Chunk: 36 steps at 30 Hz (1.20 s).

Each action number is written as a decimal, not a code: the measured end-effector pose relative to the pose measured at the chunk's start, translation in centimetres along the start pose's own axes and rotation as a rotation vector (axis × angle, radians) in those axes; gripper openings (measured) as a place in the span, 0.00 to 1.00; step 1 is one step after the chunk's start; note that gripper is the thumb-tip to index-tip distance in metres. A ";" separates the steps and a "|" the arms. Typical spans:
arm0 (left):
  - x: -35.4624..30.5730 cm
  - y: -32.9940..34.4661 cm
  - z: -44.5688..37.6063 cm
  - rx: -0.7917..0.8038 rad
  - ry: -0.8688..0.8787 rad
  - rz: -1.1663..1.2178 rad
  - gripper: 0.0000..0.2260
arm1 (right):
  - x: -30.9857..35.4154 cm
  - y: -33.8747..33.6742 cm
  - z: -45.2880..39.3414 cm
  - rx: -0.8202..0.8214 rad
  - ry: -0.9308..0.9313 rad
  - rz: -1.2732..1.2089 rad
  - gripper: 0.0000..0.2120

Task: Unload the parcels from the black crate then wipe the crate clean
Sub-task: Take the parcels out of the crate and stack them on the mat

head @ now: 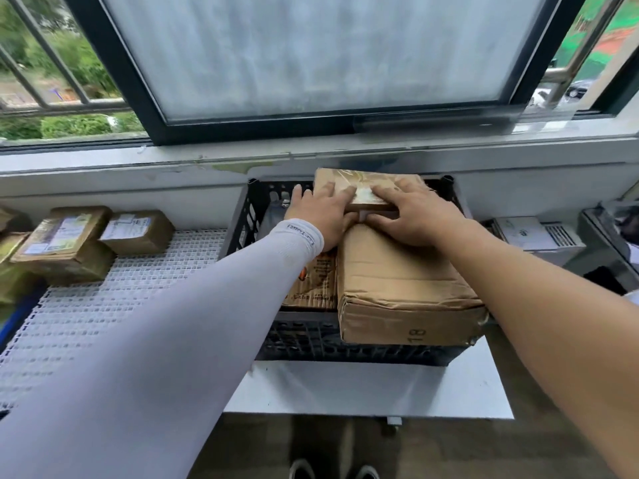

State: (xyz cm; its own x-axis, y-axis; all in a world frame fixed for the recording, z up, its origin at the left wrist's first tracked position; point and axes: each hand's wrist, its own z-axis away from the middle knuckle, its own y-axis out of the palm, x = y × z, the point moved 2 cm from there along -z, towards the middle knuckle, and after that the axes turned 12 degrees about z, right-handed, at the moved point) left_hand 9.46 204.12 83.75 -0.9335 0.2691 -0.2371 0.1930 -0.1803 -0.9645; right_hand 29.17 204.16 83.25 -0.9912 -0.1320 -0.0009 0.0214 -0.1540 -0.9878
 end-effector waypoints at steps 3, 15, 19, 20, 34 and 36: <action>0.3 0.3 0.0 -0.039 0.048 -0.045 0.26 | -0.1 0.2 -0.3 0.025 0.002 -0.016 0.53; 0.9 -1.0 1.6 -0.230 0.123 -0.085 0.25 | 1.1 -2.0 1.5 -0.121 0.017 0.010 0.34; 1.2 -2.7 2.5 -0.356 0.130 -0.101 0.25 | 2.3 -4.1 2.1 -0.286 -0.010 0.079 0.34; 1.4 -3.2 2.7 -0.382 0.129 -0.101 0.25 | 2.6 -4.6 2.2 -0.312 -0.014 0.089 0.34; 7.9 -5.1 8.6 -0.541 -0.002 -0.117 0.25 | 10.7 -5.3 2.4 -0.547 -0.171 0.084 0.37; 9.2 -5.3 9.3 -0.556 -0.008 -0.107 0.26 | 12.3 -5.6 2.6 -0.552 -0.176 0.082 0.37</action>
State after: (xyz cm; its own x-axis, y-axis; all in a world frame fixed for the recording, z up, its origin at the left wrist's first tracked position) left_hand -2.99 198.77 87.80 -0.9584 0.2508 -0.1360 0.2256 0.3739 -0.8996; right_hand 17.18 200.87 89.12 -0.9517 -0.2897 -0.1016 -0.0205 0.3902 -0.9205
